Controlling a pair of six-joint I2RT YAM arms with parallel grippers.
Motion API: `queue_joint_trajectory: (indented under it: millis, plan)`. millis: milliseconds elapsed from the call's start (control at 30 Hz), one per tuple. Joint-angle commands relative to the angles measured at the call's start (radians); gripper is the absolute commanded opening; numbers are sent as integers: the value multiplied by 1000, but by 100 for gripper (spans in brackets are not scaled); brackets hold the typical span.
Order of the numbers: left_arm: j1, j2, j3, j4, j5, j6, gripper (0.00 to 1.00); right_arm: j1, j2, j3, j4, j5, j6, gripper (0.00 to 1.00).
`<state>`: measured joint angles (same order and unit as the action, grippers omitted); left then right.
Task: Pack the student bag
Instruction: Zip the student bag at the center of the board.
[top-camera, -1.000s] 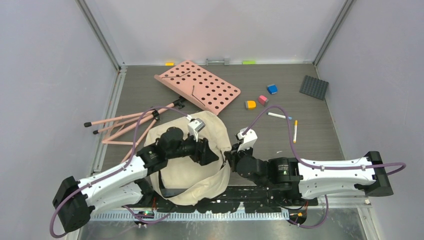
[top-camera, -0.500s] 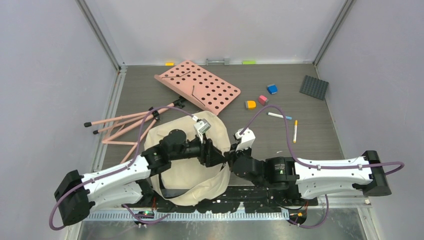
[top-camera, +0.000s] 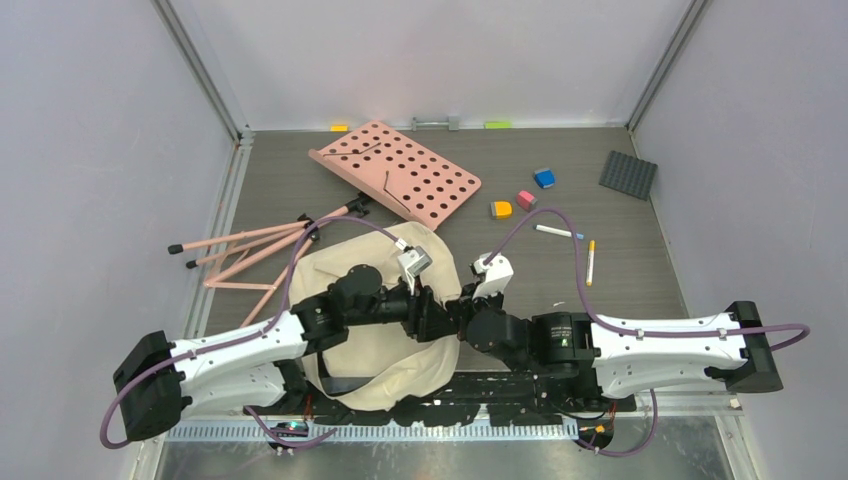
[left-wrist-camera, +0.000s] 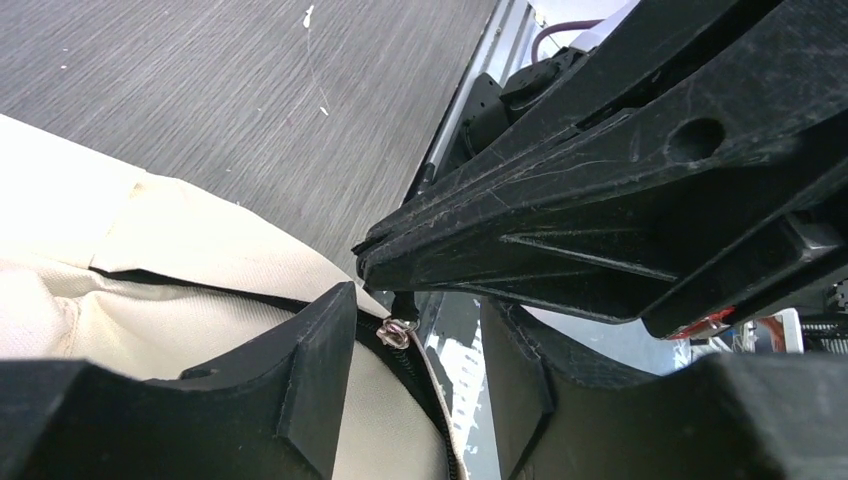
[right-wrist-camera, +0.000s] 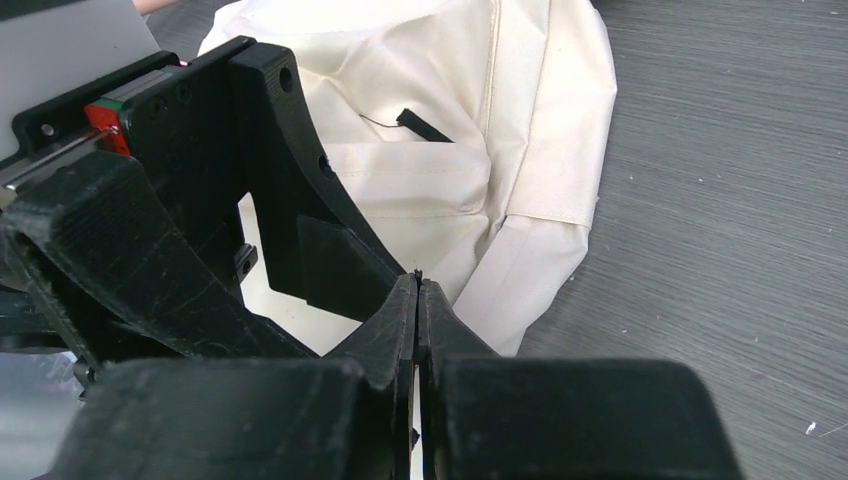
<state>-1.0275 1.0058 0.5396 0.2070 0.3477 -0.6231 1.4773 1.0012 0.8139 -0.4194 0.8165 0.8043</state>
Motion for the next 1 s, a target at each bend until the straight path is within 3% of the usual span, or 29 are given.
queue_joint_trajectory:
  millis: [0,200,300,400,467,500,533,600,667,800,967]
  plan:
    - [-5,11,0,83,-48,-9,50,-8,-11,52,54,51,29,1]
    - [-18,52,12,143,-100,-40,41,-8,14,60,56,38,33,1]
    - [-21,59,4,171,-122,-60,30,-8,34,64,52,40,32,1]
    - [-27,48,-11,180,-136,-76,11,-9,60,81,15,59,52,2]
    - [-35,29,-35,176,-151,-78,0,-20,74,105,-42,76,84,20]
    - [-37,14,-53,173,-157,-76,0,-36,78,123,-61,79,96,27]
    - [-39,-1,-73,167,-166,-75,0,-45,81,130,-97,78,114,43]
    - [-39,-40,-113,146,-186,-78,0,-95,74,138,-126,63,128,62]
    - [-41,-81,-145,122,-196,-77,0,-145,60,128,-134,31,137,72]
    - [-42,-165,-174,42,-218,-69,0,-253,24,75,-132,-50,171,84]
    - [-41,-229,-178,-41,-229,-49,0,-307,4,-50,-47,-179,251,85]
